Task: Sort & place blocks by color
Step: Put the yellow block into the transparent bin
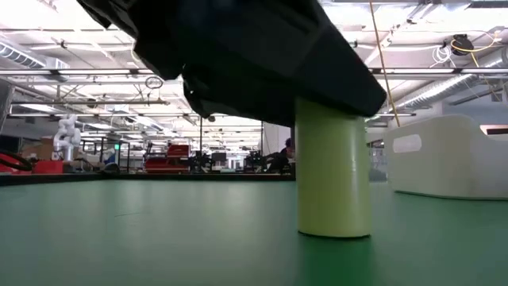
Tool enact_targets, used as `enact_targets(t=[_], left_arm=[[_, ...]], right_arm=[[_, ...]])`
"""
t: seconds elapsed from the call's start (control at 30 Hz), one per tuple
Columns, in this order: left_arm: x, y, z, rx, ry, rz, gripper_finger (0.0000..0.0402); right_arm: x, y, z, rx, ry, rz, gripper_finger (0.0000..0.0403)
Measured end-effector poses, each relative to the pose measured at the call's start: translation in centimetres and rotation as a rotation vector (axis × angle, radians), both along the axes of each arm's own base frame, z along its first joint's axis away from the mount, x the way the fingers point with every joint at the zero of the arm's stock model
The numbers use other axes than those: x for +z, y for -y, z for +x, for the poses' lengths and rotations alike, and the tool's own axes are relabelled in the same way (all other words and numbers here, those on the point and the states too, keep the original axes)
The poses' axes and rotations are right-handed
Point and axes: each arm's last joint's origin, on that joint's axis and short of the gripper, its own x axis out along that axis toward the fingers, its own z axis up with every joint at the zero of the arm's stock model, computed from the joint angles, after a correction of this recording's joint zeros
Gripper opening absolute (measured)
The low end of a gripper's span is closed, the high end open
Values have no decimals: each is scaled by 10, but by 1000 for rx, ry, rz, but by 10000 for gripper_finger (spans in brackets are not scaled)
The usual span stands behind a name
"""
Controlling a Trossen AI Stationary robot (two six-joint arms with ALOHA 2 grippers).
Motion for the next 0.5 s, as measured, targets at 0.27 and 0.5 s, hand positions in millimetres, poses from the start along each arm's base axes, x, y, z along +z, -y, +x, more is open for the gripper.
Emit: enact_targets(t=[0.27,0.5], left_arm=[[4,2,3,-9,25,-101,128],[23,-4,4,74,101,-114,128]], right_arm=[[0,0,0,8,6,-4,188],[5,3,-1,-13,1,24,187]])
